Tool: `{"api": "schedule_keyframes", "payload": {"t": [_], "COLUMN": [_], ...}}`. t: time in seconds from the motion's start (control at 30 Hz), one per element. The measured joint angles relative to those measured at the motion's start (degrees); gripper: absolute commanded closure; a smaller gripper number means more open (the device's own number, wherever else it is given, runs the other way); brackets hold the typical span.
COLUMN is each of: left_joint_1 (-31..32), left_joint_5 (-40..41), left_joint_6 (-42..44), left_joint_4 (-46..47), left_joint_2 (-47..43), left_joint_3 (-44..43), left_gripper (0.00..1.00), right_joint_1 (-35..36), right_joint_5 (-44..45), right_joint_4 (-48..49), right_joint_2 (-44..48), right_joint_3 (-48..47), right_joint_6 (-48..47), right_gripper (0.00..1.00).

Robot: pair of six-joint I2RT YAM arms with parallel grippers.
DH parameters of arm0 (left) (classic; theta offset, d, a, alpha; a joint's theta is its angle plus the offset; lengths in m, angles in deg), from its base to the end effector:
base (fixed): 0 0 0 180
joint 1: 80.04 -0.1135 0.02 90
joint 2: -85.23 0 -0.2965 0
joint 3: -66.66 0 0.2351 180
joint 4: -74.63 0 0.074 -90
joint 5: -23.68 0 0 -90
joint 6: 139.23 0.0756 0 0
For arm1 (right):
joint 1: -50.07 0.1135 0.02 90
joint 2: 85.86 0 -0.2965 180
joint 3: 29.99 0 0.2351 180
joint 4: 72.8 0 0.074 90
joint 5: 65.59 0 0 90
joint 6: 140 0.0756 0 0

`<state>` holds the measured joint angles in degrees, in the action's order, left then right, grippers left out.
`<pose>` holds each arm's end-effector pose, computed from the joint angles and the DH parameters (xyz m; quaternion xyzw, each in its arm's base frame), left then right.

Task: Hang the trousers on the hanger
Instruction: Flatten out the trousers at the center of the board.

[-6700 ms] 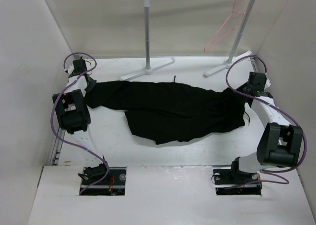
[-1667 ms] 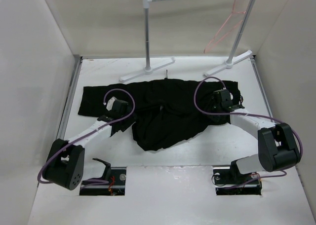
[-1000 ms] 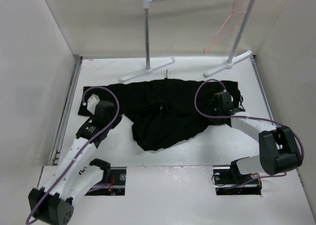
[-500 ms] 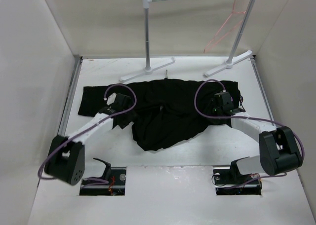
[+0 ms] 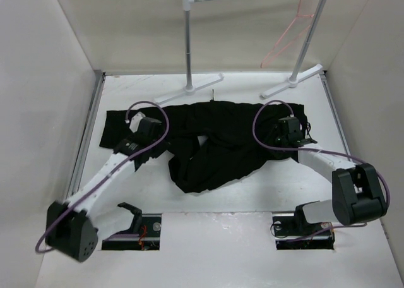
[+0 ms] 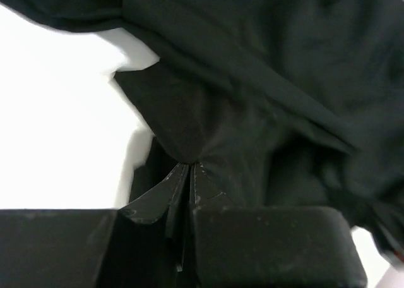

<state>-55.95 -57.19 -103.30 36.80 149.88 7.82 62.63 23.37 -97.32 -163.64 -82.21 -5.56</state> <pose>0.2190 -0.0848 0.2551 -0.2673 0.8771 -0.1906 0.3507 0.2587 0.0590 0.1871 0.2551 0.9046 0.1704 0.2959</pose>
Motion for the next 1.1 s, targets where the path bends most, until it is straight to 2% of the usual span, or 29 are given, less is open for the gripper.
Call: {"api": "schedule_keyframes", "payload": {"t": [0.17,0.3,0.43,0.5,0.6,0.77,0.83,0.93,1.1], "left_joint_1": [1.51,2.27,4.50,4.90,2.56,-3.37,-8.41,-17.51,-29.86], "left_joint_5": [5.18,12.46,19.63,22.88,24.35,23.89,22.95,21.38,16.76], "left_joint_6": [-1.07,-1.36,-1.40,-1.20,0.15,2.64,5.57,9.40,12.81], "left_joint_4": [-19.30,-38.93,-46.86,-48.15,-49.33,-50.93,-51.21,-44.87,-30.16], "left_joint_2": [-12.55,-12.61,-8.92,-7.32,-6.51,-4.79,-1.73,6.34,24.48], "left_joint_3": [-8.09,-22.40,-36.52,-41.27,-42.16,-32.68,-28.37,-25.66,-28.06], "left_gripper": [0.99,0.99,0.99,1.00,1.00,0.96,0.98,0.99,1.00], "right_joint_1": [-1.79,-2.01,-2.01,-2.05,-2.14,-3.02,-3.48,-3.74,-3.91], "right_joint_5": [0.66,0.68,0.63,0.63,0.63,0.55,0.66,1.03,2.43], "right_joint_4": [-0.02,0.46,1.49,1.51,1.51,1.44,1.05,-0.28,-2.82], "right_joint_2": [-2.73,-5.03,-6.34,-6.34,-6.34,-6.19,-5.55,-3.02,3.04], "right_joint_3": [-0.13,-1.70,-2.47,-2.47,-2.47,-2.49,-2.49,-2.75,-4.20], "right_joint_6": [1.73,2.71,3.43,3.45,3.45,3.41,3.37,3.02,1.25], "right_gripper": [0.49,0.49,0.49,0.48,0.48,0.46,0.44,0.41,0.36]}}
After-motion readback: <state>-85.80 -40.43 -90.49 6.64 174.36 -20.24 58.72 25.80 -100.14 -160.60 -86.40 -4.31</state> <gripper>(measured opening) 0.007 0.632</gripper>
